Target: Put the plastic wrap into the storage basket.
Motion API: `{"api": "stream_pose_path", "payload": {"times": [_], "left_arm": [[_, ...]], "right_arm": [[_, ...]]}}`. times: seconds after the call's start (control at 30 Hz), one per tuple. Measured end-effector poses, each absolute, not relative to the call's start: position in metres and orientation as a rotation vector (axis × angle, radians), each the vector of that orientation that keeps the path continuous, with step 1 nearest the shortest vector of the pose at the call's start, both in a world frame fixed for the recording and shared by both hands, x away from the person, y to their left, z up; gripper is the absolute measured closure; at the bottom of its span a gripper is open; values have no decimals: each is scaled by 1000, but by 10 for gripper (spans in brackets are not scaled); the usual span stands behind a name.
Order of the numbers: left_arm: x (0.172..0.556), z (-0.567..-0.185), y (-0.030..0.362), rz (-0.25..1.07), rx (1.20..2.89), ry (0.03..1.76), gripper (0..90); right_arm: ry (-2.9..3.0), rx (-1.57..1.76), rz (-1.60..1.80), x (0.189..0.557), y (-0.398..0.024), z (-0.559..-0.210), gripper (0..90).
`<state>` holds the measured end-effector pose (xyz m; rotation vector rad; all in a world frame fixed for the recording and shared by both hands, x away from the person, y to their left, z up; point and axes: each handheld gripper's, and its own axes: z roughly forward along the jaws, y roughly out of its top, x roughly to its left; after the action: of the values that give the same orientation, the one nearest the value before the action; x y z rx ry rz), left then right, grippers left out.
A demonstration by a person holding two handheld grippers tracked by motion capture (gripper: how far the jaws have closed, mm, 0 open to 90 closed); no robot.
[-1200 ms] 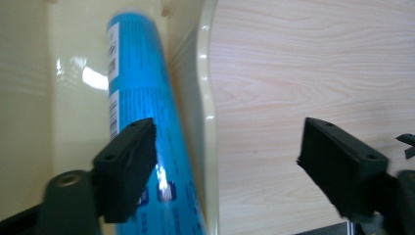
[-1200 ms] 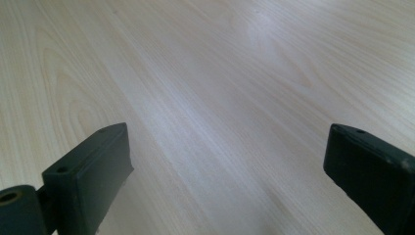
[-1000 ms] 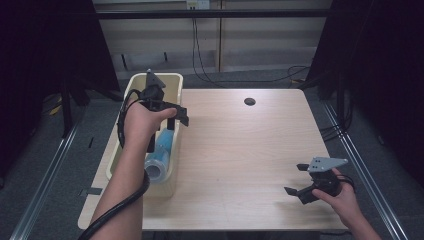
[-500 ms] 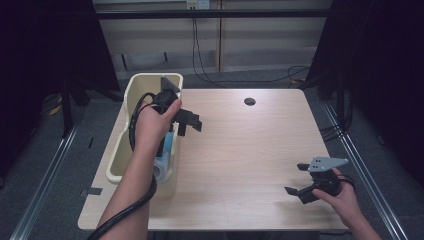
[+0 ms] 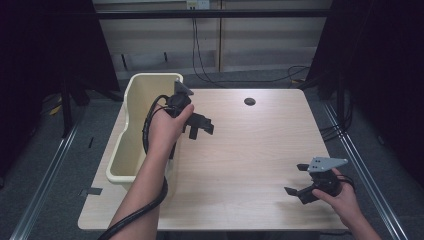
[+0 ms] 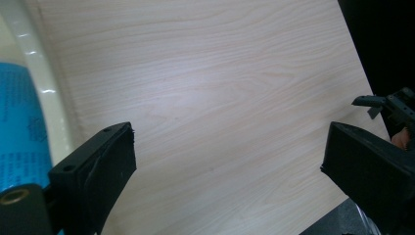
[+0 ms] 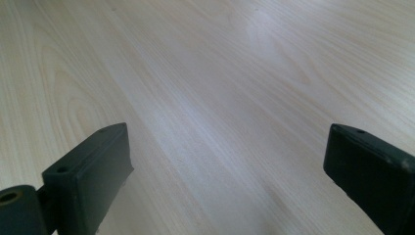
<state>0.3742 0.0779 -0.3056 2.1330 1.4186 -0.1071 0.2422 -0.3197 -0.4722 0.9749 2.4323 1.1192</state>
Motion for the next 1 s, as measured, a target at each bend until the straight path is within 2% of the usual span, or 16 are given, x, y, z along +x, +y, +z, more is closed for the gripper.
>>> {"api": "stream_pose_path", "payload": {"times": [1.0], "left_arm": [[370,-345,41,-188,2154,1339,48]], "right_arm": [[2440,988,1114,244,-319,-476,34]]}}
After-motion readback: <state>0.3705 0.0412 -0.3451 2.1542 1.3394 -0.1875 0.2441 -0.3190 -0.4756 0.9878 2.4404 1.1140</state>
